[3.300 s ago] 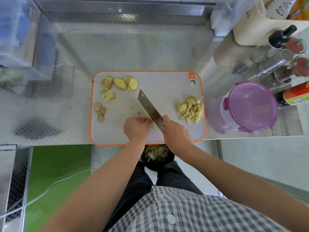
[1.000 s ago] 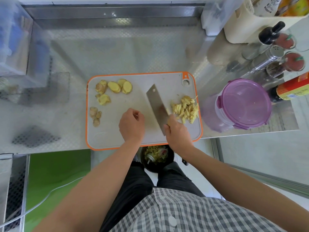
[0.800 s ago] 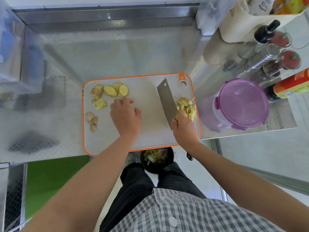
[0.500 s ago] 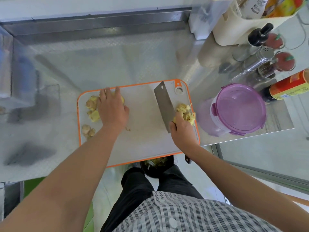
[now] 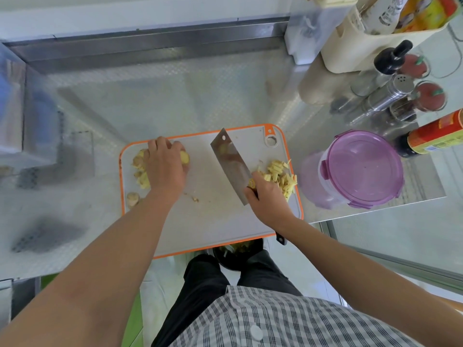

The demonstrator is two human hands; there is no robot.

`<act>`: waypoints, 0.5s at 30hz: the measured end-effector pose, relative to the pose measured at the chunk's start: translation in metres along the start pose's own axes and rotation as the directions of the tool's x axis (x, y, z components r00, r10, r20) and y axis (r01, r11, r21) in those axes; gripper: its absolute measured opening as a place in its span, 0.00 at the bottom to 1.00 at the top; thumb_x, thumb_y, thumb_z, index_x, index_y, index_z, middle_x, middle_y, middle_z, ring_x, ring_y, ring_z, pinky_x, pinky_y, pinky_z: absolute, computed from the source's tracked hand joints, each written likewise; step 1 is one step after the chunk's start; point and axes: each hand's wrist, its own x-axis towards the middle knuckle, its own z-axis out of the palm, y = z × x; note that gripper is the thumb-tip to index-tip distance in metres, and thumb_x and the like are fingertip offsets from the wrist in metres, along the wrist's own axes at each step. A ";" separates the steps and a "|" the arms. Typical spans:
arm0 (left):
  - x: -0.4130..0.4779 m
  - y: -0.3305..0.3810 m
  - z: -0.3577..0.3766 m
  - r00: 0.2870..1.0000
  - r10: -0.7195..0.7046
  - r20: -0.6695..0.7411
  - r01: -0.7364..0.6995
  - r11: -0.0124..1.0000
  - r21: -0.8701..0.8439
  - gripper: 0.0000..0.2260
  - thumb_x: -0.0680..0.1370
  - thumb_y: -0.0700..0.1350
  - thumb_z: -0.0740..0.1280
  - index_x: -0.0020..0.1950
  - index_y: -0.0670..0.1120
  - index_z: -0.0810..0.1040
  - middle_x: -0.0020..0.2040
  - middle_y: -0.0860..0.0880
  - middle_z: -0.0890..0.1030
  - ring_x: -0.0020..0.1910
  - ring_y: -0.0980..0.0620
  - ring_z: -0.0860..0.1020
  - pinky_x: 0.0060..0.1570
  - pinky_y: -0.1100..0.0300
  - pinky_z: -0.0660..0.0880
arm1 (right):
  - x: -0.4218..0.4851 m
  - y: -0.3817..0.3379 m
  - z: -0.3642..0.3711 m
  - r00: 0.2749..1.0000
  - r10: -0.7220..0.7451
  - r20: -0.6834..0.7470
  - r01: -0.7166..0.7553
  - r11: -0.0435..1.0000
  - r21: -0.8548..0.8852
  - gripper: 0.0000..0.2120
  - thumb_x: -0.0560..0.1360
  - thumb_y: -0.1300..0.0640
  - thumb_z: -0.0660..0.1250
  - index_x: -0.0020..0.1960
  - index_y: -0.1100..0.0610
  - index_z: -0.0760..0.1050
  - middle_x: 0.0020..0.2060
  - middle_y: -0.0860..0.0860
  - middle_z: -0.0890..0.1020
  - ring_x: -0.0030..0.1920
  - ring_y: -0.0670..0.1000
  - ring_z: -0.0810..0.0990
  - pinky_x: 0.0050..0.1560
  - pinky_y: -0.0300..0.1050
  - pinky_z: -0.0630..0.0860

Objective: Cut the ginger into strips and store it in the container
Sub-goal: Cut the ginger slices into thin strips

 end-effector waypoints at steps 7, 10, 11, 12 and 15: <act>-0.004 -0.001 0.005 0.996 0.023 0.084 -0.014 0.994 -0.108 0.08 0.72 0.43 0.72 0.47 0.42 0.77 0.45 0.40 0.79 0.47 0.38 0.76 0.44 0.47 0.68 | -0.003 -0.001 0.003 0.999 0.009 0.030 -0.009 1.000 0.011 0.06 0.79 0.60 0.58 0.51 0.63 0.66 0.26 0.53 0.68 0.27 0.54 0.66 0.26 0.44 0.60; -0.012 0.000 0.002 0.996 -0.015 0.086 0.047 0.924 -0.379 0.07 0.71 0.41 0.72 0.45 0.41 0.78 0.38 0.42 0.79 0.39 0.43 0.75 0.38 0.54 0.66 | -0.002 -0.003 0.003 0.999 0.032 0.028 -0.034 0.998 0.053 0.07 0.79 0.60 0.58 0.54 0.63 0.67 0.26 0.54 0.69 0.27 0.54 0.67 0.28 0.45 0.62; -0.017 0.004 0.001 0.994 -0.016 0.113 0.065 0.892 -0.447 0.08 0.71 0.41 0.73 0.46 0.41 0.78 0.38 0.44 0.78 0.38 0.45 0.74 0.37 0.56 0.65 | -0.002 -0.004 0.002 0.999 0.036 0.024 -0.038 0.997 0.065 0.08 0.79 0.59 0.58 0.55 0.63 0.67 0.27 0.54 0.69 0.27 0.54 0.67 0.28 0.45 0.63; -0.023 0.009 -0.001 0.988 -0.003 0.151 0.079 0.864 -0.498 0.09 0.70 0.42 0.75 0.47 0.42 0.79 0.38 0.45 0.78 0.37 0.47 0.73 0.37 0.58 0.64 | -0.002 -0.005 0.002 0.999 0.037 0.018 -0.038 0.997 0.072 0.09 0.79 0.59 0.58 0.56 0.63 0.68 0.27 0.54 0.69 0.27 0.54 0.68 0.28 0.46 0.64; -0.041 0.024 0.001 0.954 0.094 0.286 0.087 0.824 -0.560 0.13 0.67 0.45 0.77 0.48 0.43 0.80 0.40 0.48 0.77 0.40 0.48 0.74 0.39 0.59 0.65 | -0.003 -0.008 0.001 1.000 0.009 0.013 -0.010 0.999 0.048 0.07 0.79 0.59 0.58 0.54 0.63 0.68 0.27 0.52 0.69 0.27 0.52 0.67 0.27 0.44 0.62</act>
